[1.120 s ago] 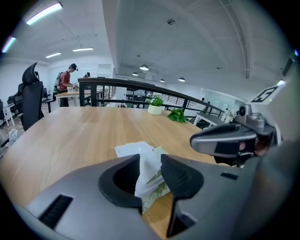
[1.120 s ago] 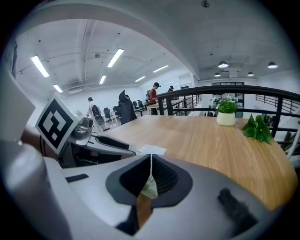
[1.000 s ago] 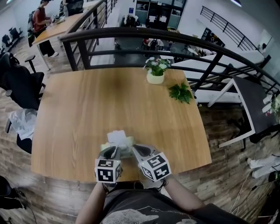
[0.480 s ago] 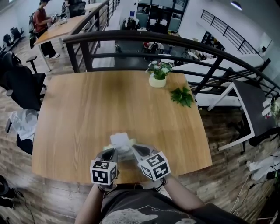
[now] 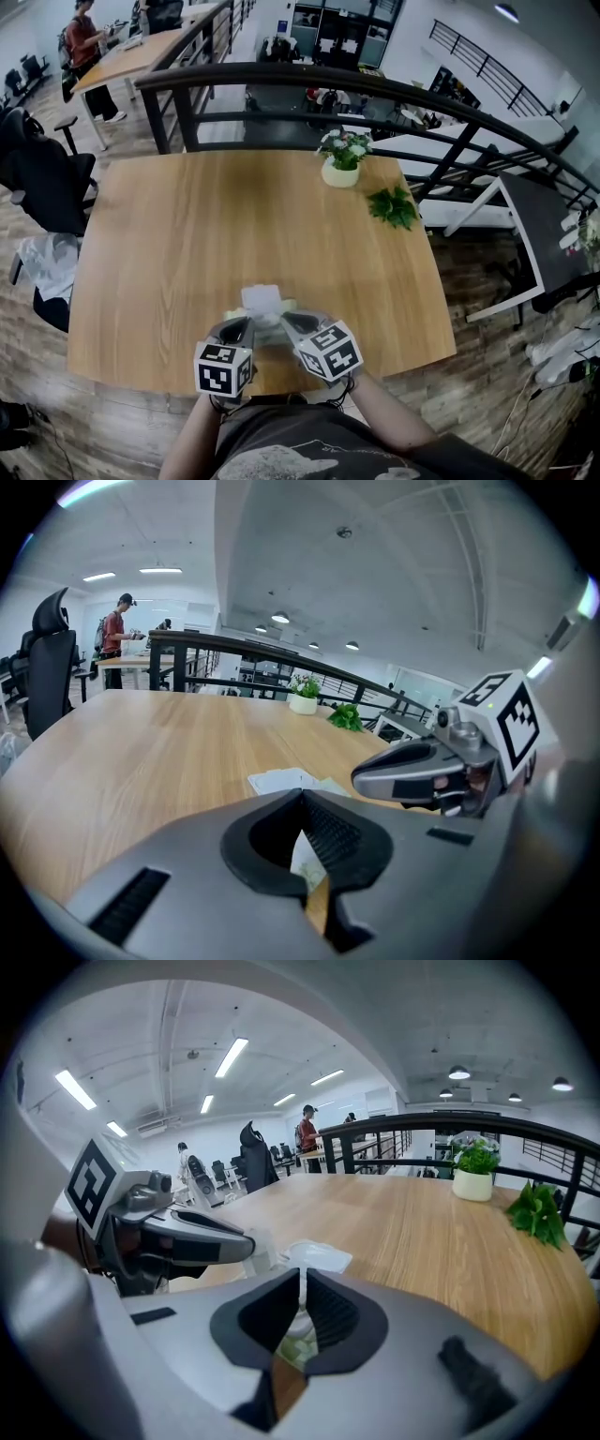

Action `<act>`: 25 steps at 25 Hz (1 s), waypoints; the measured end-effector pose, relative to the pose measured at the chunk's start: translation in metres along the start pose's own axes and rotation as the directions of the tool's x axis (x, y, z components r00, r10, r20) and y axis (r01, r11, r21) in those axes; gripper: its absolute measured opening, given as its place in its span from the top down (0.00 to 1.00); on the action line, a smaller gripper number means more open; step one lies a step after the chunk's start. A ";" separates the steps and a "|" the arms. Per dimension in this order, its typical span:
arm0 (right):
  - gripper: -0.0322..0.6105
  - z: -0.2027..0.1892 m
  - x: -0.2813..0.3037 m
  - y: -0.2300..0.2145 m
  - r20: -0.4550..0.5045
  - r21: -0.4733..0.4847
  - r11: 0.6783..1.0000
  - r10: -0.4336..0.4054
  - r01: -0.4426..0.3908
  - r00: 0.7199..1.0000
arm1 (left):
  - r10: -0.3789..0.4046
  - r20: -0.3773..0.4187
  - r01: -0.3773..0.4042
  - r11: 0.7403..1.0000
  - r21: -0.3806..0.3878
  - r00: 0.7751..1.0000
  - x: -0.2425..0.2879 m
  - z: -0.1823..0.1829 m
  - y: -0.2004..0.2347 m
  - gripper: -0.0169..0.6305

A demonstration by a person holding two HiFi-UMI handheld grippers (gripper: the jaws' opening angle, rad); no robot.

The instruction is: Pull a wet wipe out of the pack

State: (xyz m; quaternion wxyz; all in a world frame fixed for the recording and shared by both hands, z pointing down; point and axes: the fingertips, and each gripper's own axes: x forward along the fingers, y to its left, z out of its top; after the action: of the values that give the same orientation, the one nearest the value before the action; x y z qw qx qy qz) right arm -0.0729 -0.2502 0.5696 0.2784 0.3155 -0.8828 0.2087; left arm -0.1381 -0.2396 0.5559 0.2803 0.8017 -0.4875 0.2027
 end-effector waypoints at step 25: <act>0.80 -0.020 0.038 0.016 -0.134 -0.018 0.998 0.052 -0.055 0.990 | 0.001 -0.014 -0.001 1.000 -0.020 1.000 0.002 -0.008 0.011 0.95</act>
State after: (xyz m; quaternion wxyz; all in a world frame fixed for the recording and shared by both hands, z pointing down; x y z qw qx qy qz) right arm -0.1012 -0.2450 0.6052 0.3348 0.2740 -0.8725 0.2271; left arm -0.1476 -0.2403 0.5663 0.2916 0.7971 -0.4880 0.2034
